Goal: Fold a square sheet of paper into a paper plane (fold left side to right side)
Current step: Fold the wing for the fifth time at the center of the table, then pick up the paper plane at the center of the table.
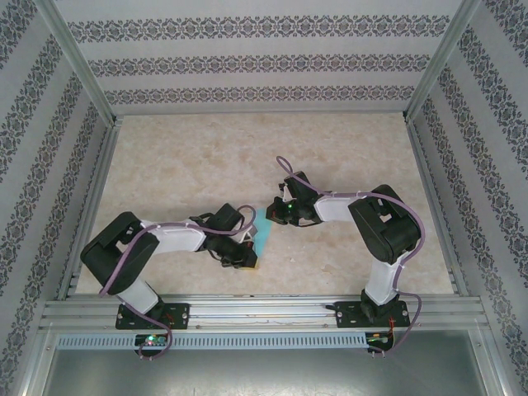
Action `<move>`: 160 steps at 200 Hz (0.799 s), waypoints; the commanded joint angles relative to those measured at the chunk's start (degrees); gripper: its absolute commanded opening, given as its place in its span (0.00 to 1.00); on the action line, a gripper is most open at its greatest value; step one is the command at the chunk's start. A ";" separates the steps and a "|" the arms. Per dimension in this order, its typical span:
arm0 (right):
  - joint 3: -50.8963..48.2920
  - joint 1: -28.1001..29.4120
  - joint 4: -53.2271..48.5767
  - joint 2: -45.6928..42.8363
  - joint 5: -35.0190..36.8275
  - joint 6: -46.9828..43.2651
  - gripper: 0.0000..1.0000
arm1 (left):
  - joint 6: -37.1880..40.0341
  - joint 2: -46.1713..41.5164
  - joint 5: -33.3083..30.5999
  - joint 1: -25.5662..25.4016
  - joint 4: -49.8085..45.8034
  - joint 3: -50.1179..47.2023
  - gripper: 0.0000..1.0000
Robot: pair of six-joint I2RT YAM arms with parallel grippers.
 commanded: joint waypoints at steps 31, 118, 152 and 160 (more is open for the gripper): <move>1.74 -0.55 -8.08 0.76 3.91 -2.03 0.00 | 4.14 -11.33 -6.84 -0.40 -3.86 0.24 0.04; 5.32 -0.37 -11.22 -2.60 5.35 -3.58 0.03 | 9.01 -29.63 -25.03 6.55 -3.21 -0.21 0.34; 6.97 -0.38 -14.16 -4.42 6.84 -5.11 0.08 | 10.99 -31.96 -28.90 9.12 -2.63 -0.17 0.53; 7.45 -0.30 -14.96 -4.88 7.23 -5.54 0.09 | 11.40 -32.30 -29.45 9.65 -2.63 0.01 0.57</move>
